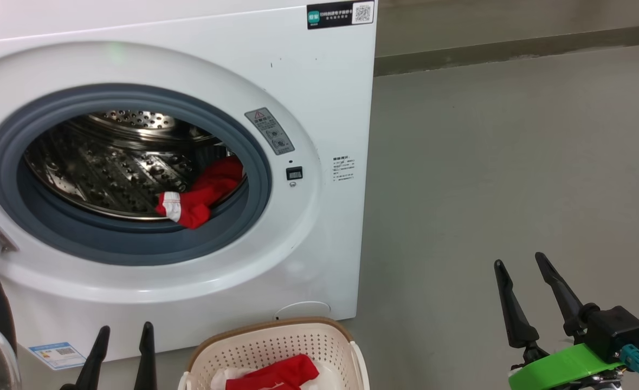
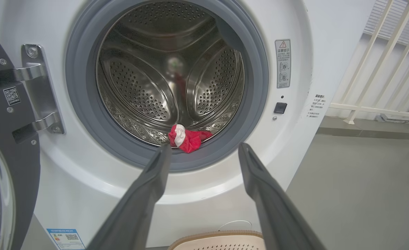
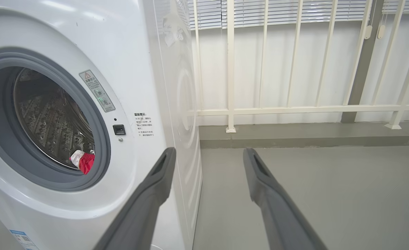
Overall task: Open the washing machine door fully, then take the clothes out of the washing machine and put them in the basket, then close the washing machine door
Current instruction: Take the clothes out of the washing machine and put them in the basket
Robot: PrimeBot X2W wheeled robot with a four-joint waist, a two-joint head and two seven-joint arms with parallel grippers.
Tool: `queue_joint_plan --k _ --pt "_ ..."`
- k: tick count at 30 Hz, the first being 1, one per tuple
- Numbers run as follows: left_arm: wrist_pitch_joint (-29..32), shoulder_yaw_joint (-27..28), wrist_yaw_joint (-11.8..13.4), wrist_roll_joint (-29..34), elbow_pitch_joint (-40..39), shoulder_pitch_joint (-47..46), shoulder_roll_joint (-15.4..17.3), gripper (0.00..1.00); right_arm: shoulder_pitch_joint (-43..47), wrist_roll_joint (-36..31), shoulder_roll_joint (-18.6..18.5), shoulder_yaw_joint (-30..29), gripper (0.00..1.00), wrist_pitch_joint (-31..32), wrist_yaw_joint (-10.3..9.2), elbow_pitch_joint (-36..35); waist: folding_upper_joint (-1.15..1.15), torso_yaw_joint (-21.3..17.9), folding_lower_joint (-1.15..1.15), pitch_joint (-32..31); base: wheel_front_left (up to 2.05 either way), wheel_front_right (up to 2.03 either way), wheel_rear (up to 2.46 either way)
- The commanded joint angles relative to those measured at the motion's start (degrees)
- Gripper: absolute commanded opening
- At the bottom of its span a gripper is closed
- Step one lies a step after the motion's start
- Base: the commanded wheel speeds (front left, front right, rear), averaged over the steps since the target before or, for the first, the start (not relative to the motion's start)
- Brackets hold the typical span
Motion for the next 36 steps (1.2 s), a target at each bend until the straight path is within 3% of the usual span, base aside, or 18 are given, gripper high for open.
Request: queue_joint_plan --k 1,24,36 --pt "-0.7 1.7 -0.3 0.7 -1.8 -0.6 0.3 1.0 -1.0 -0.6 -0.7 1.5 1.0 -0.4 0.19 -1.4 0.0 0.0 0.0 0.1 0.0 0.0 0.0" --pt "-0.7 1.6 -0.3 1.0 -1.6 -2.9 0.1 1.0 -1.2 -0.7 -1.1 1.8 1.0 -0.4 0.19 -1.4 0.0 0.9 0.0 2.2 0.0 0.0 0.0" --pt "-0.7 -0.3 -0.3 0.8 1.9 -16.7 2.2 1.0 -5.8 -0.5 -1.8 2.8 1.0 -0.4 0.19 -2.6 0.0 2.7 0.0 12.2 0.0 0.0 0.0"
